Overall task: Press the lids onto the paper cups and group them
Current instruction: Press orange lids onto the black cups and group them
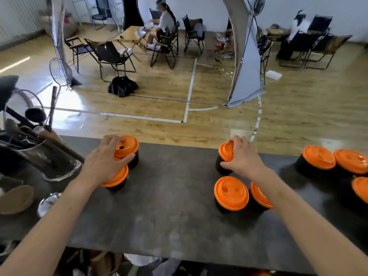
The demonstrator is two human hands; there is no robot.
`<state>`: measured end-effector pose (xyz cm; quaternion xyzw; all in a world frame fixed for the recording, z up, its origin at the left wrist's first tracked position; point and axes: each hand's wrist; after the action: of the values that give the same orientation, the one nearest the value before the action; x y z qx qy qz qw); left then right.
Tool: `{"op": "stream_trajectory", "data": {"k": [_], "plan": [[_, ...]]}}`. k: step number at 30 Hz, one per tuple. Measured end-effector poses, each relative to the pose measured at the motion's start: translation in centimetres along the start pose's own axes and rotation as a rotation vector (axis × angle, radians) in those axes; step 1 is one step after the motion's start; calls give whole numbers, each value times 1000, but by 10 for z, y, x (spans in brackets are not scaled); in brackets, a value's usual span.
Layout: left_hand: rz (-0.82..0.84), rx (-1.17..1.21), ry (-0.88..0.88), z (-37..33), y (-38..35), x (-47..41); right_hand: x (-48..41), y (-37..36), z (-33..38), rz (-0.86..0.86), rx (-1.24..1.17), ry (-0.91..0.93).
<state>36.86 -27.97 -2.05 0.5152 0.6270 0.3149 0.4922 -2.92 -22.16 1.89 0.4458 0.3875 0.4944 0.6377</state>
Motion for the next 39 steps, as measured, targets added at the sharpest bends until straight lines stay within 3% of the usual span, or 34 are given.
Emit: {"op": "stream_trajectory", "data": {"k": [13,17,21,24,30,39], "plan": [[64,158,-99,-24,-4,17,3,3,-3,92,58,64],[116,241,-192,-45,-4,26,7,14,29,41,42,276],[156,281,-288,-66,-8,34,17,2,90,265,-81,538],[134,227,-358,-69,-12,38,17,-22,119,399,-145,569],[120,275,-248,-60,-7,42,17,-43,130,245,-188,515],[-196,258,-245,-67,-7,51,53,-31,81,107,56,484]]}}
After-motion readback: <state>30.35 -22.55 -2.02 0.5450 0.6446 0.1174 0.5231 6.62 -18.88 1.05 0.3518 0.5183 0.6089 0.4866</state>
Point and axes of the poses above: each hand's wrist, its own x-axis away from the middle knuckle, its own y-axis out of the back of the hand, z = x × y, and after that the axes turned 11 degrees about -z, right-handed
